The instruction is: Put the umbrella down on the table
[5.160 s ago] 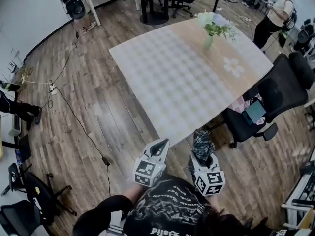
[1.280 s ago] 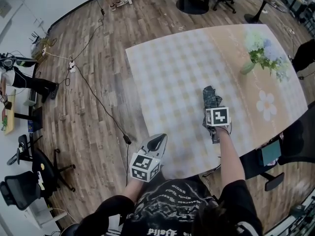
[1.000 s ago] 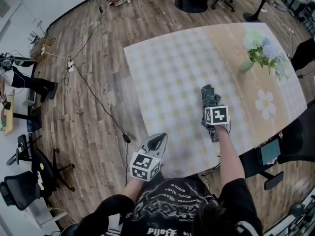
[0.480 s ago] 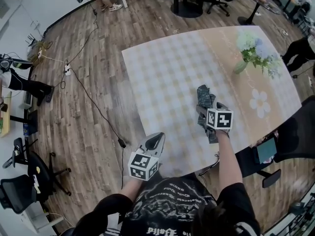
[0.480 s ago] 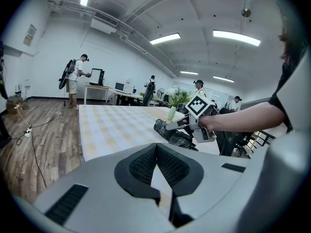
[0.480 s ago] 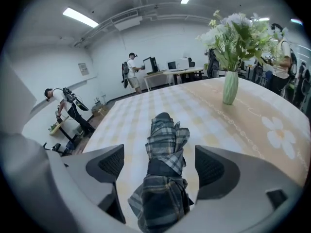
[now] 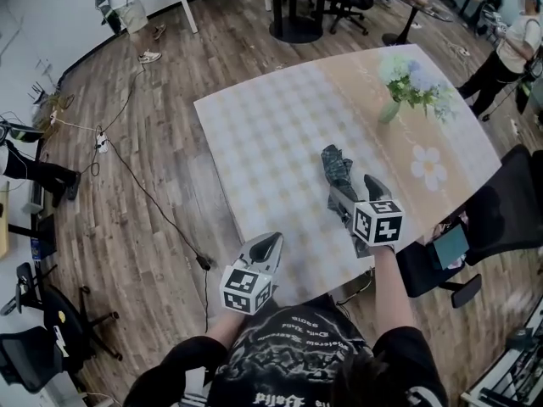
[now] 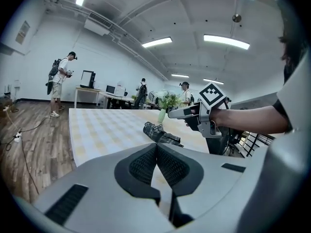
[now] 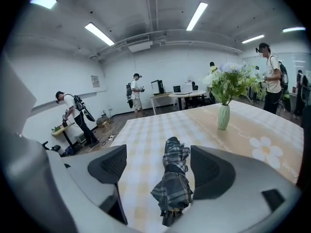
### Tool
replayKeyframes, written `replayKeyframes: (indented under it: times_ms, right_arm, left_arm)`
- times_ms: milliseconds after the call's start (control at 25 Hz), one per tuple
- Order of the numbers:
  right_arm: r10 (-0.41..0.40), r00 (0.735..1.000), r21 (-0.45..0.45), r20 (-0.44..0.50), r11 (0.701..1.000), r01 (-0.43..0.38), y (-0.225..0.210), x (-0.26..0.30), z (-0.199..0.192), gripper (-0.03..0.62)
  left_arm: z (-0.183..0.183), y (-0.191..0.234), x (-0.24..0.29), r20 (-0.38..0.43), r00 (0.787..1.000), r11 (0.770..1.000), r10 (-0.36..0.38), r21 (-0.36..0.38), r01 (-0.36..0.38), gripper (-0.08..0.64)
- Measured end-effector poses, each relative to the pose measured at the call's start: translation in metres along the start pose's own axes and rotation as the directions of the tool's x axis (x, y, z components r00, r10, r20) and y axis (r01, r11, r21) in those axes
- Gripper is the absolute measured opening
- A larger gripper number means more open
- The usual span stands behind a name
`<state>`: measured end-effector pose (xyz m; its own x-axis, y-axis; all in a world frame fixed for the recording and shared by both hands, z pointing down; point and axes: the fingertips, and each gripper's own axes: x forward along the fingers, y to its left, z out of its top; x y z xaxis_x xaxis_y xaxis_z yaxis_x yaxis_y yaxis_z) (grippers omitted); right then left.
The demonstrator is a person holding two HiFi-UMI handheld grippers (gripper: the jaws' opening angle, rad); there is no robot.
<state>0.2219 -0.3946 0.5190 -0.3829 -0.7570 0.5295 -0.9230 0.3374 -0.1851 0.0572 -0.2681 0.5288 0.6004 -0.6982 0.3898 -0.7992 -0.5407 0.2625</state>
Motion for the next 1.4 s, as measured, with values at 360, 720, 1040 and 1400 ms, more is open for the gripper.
replayKeyframes:
  times_ms: [360, 720, 1040, 1400]
  right_arm:
    - [0.026, 0.987, -0.010, 0.158, 1.000, -0.025, 0.061, -0.071, -0.007, 0.377]
    - [-0.004, 0.970, -0.028, 0.245, 1.000, 0.012, 0.085, -0.121, -0.047, 0.360]
    - [-0.100, 0.972, 0.080, 0.213, 0.993, 0.085, 0.096, -0.148, -0.106, 0.360]
    - [-0.128, 0.970, 0.052, 0.208, 0.991, 0.119, 0.108, -0.153, -0.110, 0.292]
  left_arm:
    - [0.005, -0.019, -0.031, 0.043, 0.996, 0.996, -0.078, 0.043, 0.076, 0.020]
    - [0.007, -0.043, -0.038, 0.054, 0.987, 0.981, -0.151, 0.131, 0.143, 0.020]
    - [0.002, -0.044, -0.045, 0.062, 0.980, 0.973, -0.188, 0.149, 0.177, 0.020]
    - [0.007, -0.038, -0.044, 0.073, 0.975, 0.969, -0.210, 0.151, 0.197, 0.020]
